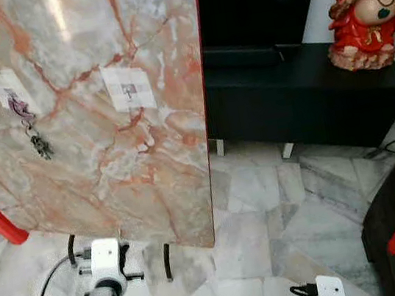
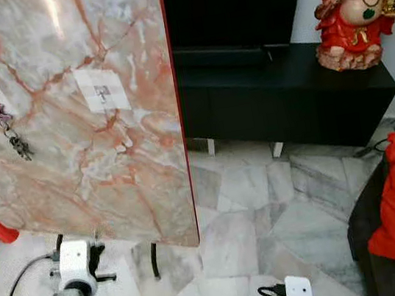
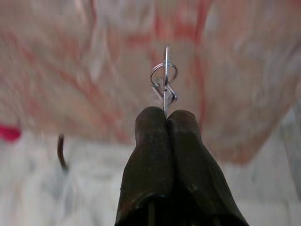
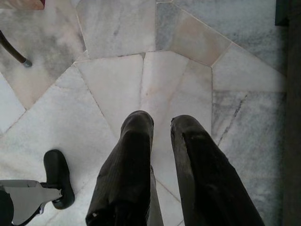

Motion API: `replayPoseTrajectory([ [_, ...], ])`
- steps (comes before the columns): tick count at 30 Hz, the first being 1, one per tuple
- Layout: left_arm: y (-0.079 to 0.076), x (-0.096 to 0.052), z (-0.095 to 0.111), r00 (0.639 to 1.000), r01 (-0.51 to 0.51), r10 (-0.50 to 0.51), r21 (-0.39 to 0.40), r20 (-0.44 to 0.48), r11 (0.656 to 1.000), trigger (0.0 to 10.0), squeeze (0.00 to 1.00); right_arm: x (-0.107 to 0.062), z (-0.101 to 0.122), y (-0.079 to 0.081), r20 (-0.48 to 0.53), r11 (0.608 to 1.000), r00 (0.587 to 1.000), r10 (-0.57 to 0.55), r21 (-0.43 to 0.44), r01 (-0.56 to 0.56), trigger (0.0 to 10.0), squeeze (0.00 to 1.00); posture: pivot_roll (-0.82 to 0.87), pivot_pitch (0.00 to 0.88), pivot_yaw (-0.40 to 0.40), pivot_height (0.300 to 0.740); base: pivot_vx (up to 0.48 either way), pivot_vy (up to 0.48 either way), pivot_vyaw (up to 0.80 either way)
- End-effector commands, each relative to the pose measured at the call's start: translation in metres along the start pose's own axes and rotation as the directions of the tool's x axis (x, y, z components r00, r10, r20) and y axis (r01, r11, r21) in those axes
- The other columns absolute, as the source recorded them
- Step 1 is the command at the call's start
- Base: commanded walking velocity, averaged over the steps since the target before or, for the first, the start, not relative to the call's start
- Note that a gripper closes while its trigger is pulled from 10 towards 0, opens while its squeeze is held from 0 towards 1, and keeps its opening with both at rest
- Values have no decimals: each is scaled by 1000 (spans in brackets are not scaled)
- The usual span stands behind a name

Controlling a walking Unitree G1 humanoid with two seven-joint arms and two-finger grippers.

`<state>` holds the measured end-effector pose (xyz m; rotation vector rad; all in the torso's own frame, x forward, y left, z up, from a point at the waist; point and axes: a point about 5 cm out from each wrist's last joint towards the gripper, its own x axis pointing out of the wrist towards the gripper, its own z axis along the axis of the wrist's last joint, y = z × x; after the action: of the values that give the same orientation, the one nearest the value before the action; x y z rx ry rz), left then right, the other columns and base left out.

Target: Hang keys on a hook

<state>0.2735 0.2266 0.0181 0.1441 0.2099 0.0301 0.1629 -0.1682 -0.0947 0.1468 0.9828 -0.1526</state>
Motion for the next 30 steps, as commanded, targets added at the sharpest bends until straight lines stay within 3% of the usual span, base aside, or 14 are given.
replayPoseTrajectory([
  [1, -3, -3, 5, 999, 9, -9, -2, 46, 1000, 10000, 0, 0, 0, -2, -5, 1000, 1000, -2, -10, 2, 10000, 0, 16, 4, -49, 740, 0, 0, 0],
  [5, -5, -4, 32, 983, 3, -5, 13, 184, 1000, 10000, 0, 0, 0, -2, -4, 1000, 1000, -1, -16, 1, 10000, 0, 19, 0, -55, 740, 0, 0, 0],
  [9, -5, -2, 46, 972, -11, 9, 8, 234, 1000, 10000, 0, 0, 1, -1, -3, 1000, 1000, 0, -18, 0, 10000, 0, 20, 0, -56, 740, 0, 0, 0],
  [14, -17, 8, 83, 944, 12, -15, 11, 331, 1000, 10000, 0, 1, 3, 0, 3, 1000, 1000, 4, -18, -4, 10000, 0, 19, 0, -55, 740, 0, 0, 0],
  [30, -28, 15, 107, 931, 39, -36, -2, 364, 999, 10000, 0, 0, 2, 0, 6, 1000, 1000, 10, -20, -10, 10000, 0, 17, 0, -53, 740, 0, 0, 0],
])
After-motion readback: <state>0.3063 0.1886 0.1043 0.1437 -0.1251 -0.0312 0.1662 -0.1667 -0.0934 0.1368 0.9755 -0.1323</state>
